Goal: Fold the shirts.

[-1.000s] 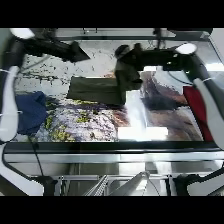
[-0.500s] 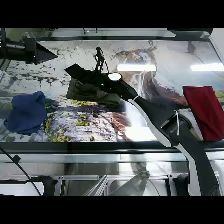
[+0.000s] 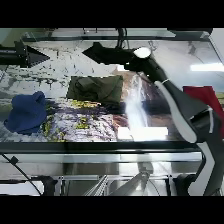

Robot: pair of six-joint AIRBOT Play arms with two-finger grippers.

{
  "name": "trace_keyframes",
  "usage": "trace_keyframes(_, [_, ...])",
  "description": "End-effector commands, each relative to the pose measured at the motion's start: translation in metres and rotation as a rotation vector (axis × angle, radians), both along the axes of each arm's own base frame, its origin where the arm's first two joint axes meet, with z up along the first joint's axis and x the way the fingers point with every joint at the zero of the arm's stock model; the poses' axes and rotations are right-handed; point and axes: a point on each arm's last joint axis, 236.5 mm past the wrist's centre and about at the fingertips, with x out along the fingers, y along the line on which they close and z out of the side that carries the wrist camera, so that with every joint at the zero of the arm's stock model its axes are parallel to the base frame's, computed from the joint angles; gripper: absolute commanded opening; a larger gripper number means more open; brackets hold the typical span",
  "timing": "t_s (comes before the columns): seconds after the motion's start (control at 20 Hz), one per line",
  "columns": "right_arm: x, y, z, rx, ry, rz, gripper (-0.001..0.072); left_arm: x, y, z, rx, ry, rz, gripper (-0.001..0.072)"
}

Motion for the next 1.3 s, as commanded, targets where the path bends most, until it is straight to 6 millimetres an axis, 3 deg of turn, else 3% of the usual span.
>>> trace_keyframes(0.0, [-0.016,-0.102,-0.056,-0.393,0.196,-0.001,0.0012,-0.003,0.005,0.001,-0.007,0.003,-0.001,0.0015])
trace_keyframes(0.15, [-0.028,-0.149,-0.099,-0.541,0.329,-0.005,0.0012,-0.006,0.004,0.000,-0.007,0.010,-0.016,0.0015])
trace_keyframes(0.3, [-0.031,-0.162,-0.149,-0.569,0.422,-0.043,0.0019,-0.011,0.002,0.000,-0.008,0.020,-0.036,0.0015])
trace_keyframes(0.35, [-0.029,-0.162,-0.166,-0.565,0.464,-0.069,0.0204,-0.011,0.002,-0.001,-0.008,0.021,-0.037,0.0015])
trace_keyframes(0.4, [-0.027,-0.163,-0.182,-0.563,0.503,-0.085,0.0564,-0.011,0.002,0.000,-0.009,0.020,-0.037,0.0015])
trace_keyframes(0.45, [-0.026,-0.162,-0.197,-0.561,0.539,-0.093,0.0692,-0.012,0.002,-0.001,-0.008,0.021,-0.038,0.0015])
trace_keyframes(0.55, [-0.025,-0.161,-0.226,-0.559,0.588,-0.093,0.0684,-0.014,0.001,-0.001,-0.009,0.025,-0.047,0.0015])
trace_keyframes(0.65, [-0.027,-0.158,-0.248,-0.549,0.633,-0.085,0.0368,-0.014,0.001,-0.001,-0.008,0.025,-0.047,0.0015])
trace_keyframes(0.8, [-0.022,-0.134,-0.255,-0.440,0.619,-0.050,0.0446,-0.014,0.001,-0.001,-0.007,0.021,-0.049,0.0015])
trace_keyframes(1.0, [-0.007,-0.113,-0.264,-0.369,0.601,-0.104,0.0441,-0.014,0.001,-0.001,-0.004,0.015,-0.052,0.0015])
trace_keyframes(1.25, [0.007,-0.087,-0.261,-0.258,0.576,-0.134,0.0430,-0.014,0.001,-0.001,-0.002,0.011,-0.054,0.0015])
